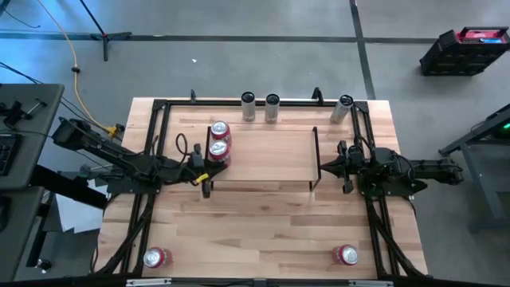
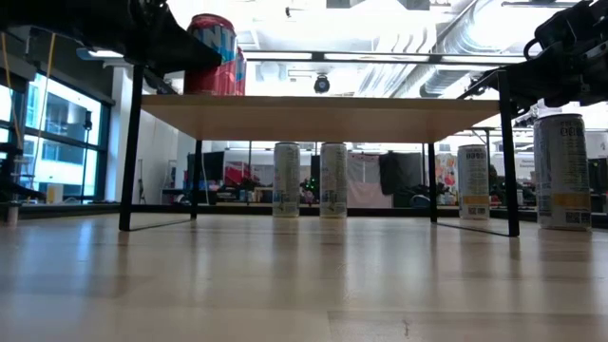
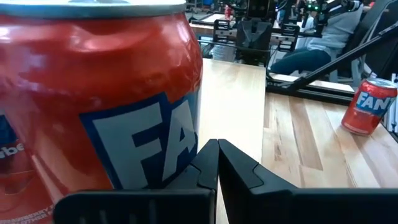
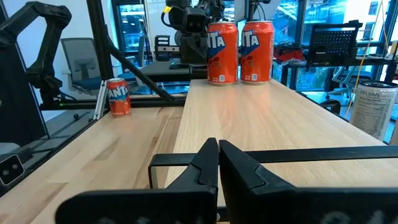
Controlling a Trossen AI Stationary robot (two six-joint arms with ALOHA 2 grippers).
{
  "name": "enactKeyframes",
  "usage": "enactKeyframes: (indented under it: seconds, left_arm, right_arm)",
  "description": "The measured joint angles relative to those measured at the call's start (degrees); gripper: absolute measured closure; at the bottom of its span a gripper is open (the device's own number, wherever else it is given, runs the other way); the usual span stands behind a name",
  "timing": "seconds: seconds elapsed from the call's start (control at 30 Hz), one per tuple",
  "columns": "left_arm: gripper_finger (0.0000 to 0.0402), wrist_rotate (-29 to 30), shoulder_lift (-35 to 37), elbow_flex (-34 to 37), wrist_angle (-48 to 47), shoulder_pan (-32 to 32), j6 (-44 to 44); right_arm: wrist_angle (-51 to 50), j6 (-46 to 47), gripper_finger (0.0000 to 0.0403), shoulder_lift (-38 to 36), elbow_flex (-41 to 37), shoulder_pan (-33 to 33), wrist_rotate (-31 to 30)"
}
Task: Place canned beverage on shelf
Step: Put the red soda can on the shelf aligned with the other red soda can, then adjust the red soda cans on the shelf
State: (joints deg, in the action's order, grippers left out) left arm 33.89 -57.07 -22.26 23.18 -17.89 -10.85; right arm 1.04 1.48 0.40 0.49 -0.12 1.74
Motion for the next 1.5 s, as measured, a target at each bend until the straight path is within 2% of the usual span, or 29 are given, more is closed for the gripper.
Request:
enactKeyframes:
  seconds: [0.23, 0.53, 0.7, 0.9, 1.07, 1.17, 1.23, 1.37, 1.5]
  left_arm:
    - [0.0401, 1.3, 0.4, 0.0, 0.1, 0.0, 0.0]
    - [0.0401, -1.2, 3.2, 0.0, -2.3, -1.9, -0.8]
    - [0.0401, -2.1, 4.9, -0.9, -4.4, -7.0, -1.9]
    - [0.0401, -8.4, 5.6, -7.1, -14.8, -14.5, -5.2]
    - [0.0401, -11.4, 5.6, -10.6, -16.2, -22.8, -5.6]
    - [0.0401, -10.2, 5.6, -11.3, -16.2, -26.7, -4.7]
    - [0.0401, -6.3, 5.3, -11.2, -16.3, -27.7, -4.2]
    - [0.0401, 1.4, 3.8, -11.2, -14.9, -26.2, -3.8]
    - [0.0401, 2.1, 2.3, -11.2, -7.6, -24.1, 0.8]
  right_arm:
    - [0.0, 0.0, 0.0402, 0.0, 0.0, 0.0, 0.0]
    - [0.0, 0.0, 0.0402, 0.0, 0.0, 0.0, 0.0]
    - [0.0, 0.0, 0.0402, 0.0, 0.0, 0.0, 0.0]
    - [0.0, 0.0, 0.0402, 0.0, 0.0, 0.0, 0.0]
    - [0.0, 0.0, 0.0402, 0.0, 0.0, 0.0, 0.0]
    - [0.0, 0.0, 0.0402, 0.0, 0.0, 0.0, 0.0]
    - [0.0, 0.0, 0.0402, 0.0, 0.0, 0.0, 0.0]
    - [0.0, 0.0, 0.0402, 0.0, 0.0, 0.0, 0.0]
    - [0.0, 0.0, 0.0402, 0.0, 0.0, 0.0, 0.0]
